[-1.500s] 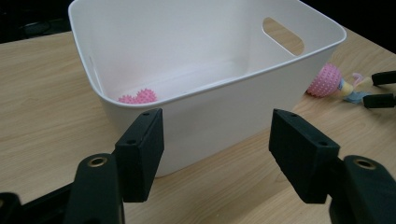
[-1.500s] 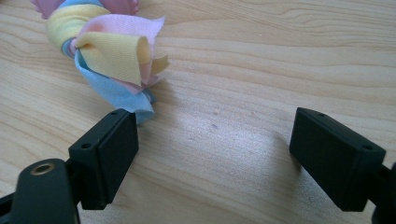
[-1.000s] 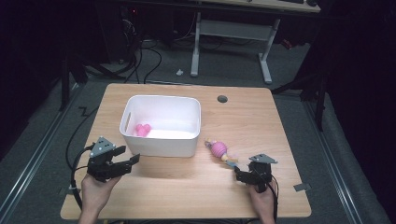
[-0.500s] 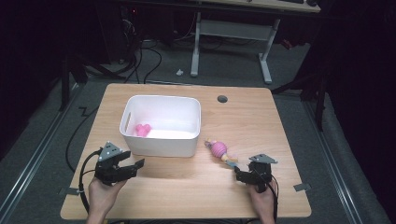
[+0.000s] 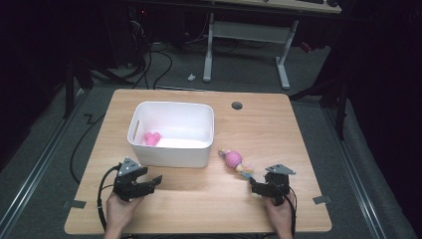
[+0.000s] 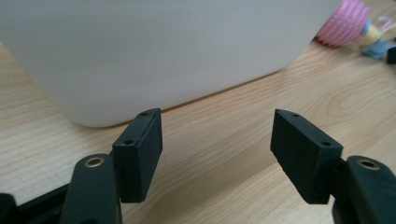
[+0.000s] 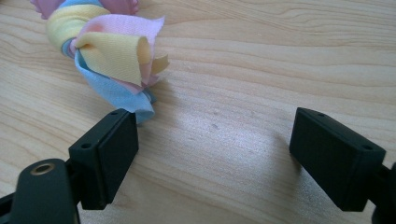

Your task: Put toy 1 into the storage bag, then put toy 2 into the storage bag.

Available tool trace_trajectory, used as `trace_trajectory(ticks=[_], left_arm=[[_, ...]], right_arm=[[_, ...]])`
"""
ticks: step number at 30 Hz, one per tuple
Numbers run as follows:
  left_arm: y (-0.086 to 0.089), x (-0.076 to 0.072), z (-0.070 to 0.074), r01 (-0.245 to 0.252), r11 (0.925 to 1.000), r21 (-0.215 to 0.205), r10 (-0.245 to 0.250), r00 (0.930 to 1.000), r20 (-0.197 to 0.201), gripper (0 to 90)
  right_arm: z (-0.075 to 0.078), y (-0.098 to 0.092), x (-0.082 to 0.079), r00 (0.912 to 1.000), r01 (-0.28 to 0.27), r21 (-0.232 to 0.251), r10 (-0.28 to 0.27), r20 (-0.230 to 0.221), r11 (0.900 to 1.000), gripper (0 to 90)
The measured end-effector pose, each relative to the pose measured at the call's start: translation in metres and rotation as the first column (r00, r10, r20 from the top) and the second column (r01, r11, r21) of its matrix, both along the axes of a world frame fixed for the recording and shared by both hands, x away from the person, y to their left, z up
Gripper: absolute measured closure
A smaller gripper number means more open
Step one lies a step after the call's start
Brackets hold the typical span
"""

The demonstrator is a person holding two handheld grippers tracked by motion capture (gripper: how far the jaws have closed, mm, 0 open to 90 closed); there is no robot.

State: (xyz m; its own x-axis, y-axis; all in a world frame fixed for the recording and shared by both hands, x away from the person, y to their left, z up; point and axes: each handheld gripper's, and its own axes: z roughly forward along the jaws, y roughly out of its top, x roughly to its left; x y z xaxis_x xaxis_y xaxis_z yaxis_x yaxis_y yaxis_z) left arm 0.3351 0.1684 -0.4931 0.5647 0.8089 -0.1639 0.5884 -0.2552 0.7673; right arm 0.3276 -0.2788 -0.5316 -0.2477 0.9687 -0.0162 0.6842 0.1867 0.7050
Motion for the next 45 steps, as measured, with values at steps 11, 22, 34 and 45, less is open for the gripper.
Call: trace_trajectory(ticks=[11, 22, 34, 45], left_arm=[[-0.02, 0.005, -0.022, -0.004, 0.9945, 0.105, 0.002, 0.9998, 0.018, 34.0], [-0.03, 0.015, -0.033, -0.028, 0.9853, 0.169, 0.023, 0.9993, 0.031, 33.4], [-0.035, 0.021, -0.039, -0.023, 0.9829, 0.183, 0.017, 0.9993, 0.035, 32.0], [-0.033, 0.021, -0.043, -0.052, 0.9867, 0.154, 0.045, 0.9981, 0.043, 27.2]], right_arm=[[0.0, 0.0, 0.0, 1.0, 0.001, 0.0, -0.001, 0.0, 1.0, 15.4], [0.0, 0.0, 0.001, 1.0, -0.001, 0.0, 0.001, 0.002, 1.0, 15.4], [0.0, 0.0, 0.002, 0.9999, -0.014, 0.004, 0.014, -0.005, 1.0, 14.3], [0.01, -0.006, -0.004, 0.9948, -0.079, 0.014, 0.08, -0.064, 0.997, 24.7]])
